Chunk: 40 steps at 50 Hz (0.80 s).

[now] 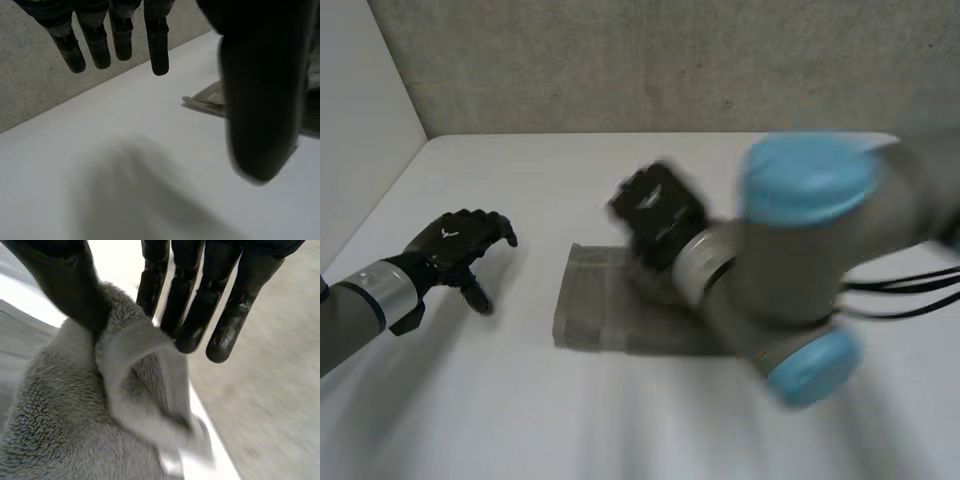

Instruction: Fold the towel.

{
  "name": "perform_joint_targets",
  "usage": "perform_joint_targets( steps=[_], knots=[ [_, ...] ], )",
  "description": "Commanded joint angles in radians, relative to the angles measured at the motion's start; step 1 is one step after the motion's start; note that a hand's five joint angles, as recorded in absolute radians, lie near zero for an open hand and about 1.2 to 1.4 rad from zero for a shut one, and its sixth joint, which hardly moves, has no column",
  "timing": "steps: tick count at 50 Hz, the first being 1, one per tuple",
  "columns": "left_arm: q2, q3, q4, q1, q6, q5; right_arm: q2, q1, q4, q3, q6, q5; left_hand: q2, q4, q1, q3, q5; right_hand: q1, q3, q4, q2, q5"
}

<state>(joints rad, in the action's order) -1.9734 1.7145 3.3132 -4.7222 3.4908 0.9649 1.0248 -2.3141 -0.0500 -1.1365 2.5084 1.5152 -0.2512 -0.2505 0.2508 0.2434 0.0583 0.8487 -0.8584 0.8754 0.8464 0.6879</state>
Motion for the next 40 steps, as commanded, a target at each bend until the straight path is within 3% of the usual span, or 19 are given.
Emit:
perform_joint_targets(
  steps=[1, 9, 14, 21, 29, 34, 40],
  knots=[
    [0.004, 0.008, -0.001, 0.004, -0.001, 0.0, -0.154, -0.113, 0.004, 0.001, -0.029, 0.095, 0.026, 0.025, -0.026, -0.018, -0.008, -0.674, 0.684, -0.701, -0.672, -0.688],
    [0.033, 0.014, -0.001, 0.024, -0.01, -0.002, -0.026, 0.019, 0.013, -0.152, -0.011, 0.083, 0.029, 0.028, -0.028, -0.021, -0.011, -0.674, 0.684, -0.701, -0.672, -0.688],
    [0.064, 0.011, 0.0, 0.094, -0.067, -0.003, 0.108, 0.133, 0.044, -0.349, -0.008, -0.018, 0.026, 0.025, -0.026, -0.018, -0.008, -0.674, 0.684, -0.701, -0.672, -0.688],
    [0.079, 0.013, 0.002, 0.174, -0.082, -0.003, 0.196, 0.226, 0.144, -0.557, -0.008, -0.067, 0.026, 0.025, -0.026, -0.018, -0.008, -0.674, 0.684, -0.701, -0.672, -0.688],
    [0.074, 0.014, 0.008, 0.223, -0.081, 0.005, 0.202, 0.291, 0.248, -0.712, -0.01, -0.099, 0.02, 0.019, -0.02, -0.012, -0.002, -0.45, 0.459, -0.476, -0.447, -0.463],
    [0.033, 0.008, 0.023, 0.252, -0.075, 0.024, 0.189, 0.323, 0.326, -0.755, -0.01, -0.099, -0.062, -0.063, 0.062, 0.07, 0.08, -0.148, 0.157, -0.174, -0.145, -0.161],
    [-0.039, -0.012, 0.048, 0.28, -0.069, 0.074, 0.196, 0.344, 0.331, -0.758, -0.01, -0.095, -0.062, -0.063, 0.063, 0.07, 0.08, -0.059, 0.069, -0.086, -0.057, -0.073]
  ],
)
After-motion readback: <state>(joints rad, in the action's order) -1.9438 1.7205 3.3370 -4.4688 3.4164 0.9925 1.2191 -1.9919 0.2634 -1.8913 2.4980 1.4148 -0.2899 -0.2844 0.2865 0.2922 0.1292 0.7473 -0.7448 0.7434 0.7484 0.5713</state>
